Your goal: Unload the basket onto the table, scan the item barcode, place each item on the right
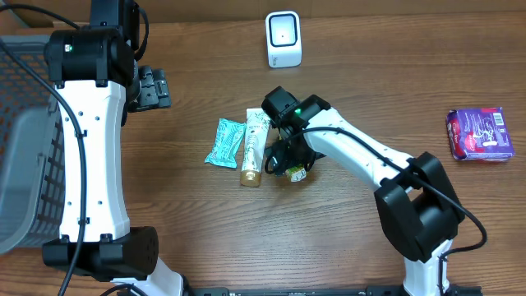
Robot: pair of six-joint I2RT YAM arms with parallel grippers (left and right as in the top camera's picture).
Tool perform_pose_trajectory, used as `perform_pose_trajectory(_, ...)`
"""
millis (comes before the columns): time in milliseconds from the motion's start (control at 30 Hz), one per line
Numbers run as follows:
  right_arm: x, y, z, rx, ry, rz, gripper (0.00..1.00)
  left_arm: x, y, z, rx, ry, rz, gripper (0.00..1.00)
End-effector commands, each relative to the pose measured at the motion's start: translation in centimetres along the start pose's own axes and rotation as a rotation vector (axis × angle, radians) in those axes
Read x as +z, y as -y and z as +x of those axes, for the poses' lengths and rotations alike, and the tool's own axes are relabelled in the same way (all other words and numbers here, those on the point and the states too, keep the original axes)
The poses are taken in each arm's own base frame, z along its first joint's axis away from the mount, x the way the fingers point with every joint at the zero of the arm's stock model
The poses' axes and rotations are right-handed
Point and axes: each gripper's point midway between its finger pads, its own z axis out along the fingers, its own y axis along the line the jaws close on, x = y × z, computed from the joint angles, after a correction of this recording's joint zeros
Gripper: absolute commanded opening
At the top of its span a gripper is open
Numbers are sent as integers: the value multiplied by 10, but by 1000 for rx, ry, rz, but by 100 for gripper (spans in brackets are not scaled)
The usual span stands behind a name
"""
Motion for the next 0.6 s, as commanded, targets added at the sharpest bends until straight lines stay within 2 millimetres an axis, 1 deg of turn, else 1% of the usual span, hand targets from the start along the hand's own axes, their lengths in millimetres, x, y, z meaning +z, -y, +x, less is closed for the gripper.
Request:
perform_pose_trajectory(0,22,12,6,-15,-51,58,88,-9,-3,-2,1,31,2,100)
perform_pose_trajectory(33,24,12,6,-14,-55,59,79,-9,-3,-2,1,31,2,100)
perform_pose_trajectory(67,24,12,5,-14,-49,58,66,-9,-3,-2,1,31,2,100)
perform_pose_trajectory(100,24,12,2,-6,-39,56,59,-9,-3,-2,1,31,2,100)
perform_pose_trajectory(167,23,14,-4,28,-18,51,54,-9,-3,-2,1,31,2,99)
perform_pose_trajectory(200,22,13,-5,38,-16,38,50,-9,-3,-2,1,31,2,100)
perform_pose_trajectory(333,22,9,-4,59,-31,-29,25,-9,-3,-2,1,31,2,100)
perform_pose_trajectory(367,21,7,-4,65,-37,-57,22,-9,-3,-2,2,31,2,100)
perform_pose_trajectory(433,16,1,-4,77,-51,-131,18,-9,-3,-2,1,31,2,100)
perform_pose_trajectory(500,4,-16,-4,58,-64,-288,15,-9,-3,-2,1,31,2,100)
perform_pose_trajectory(567,-14,-28,-7,36,-56,-463,14,-9,-3,-2,1,31,2,100)
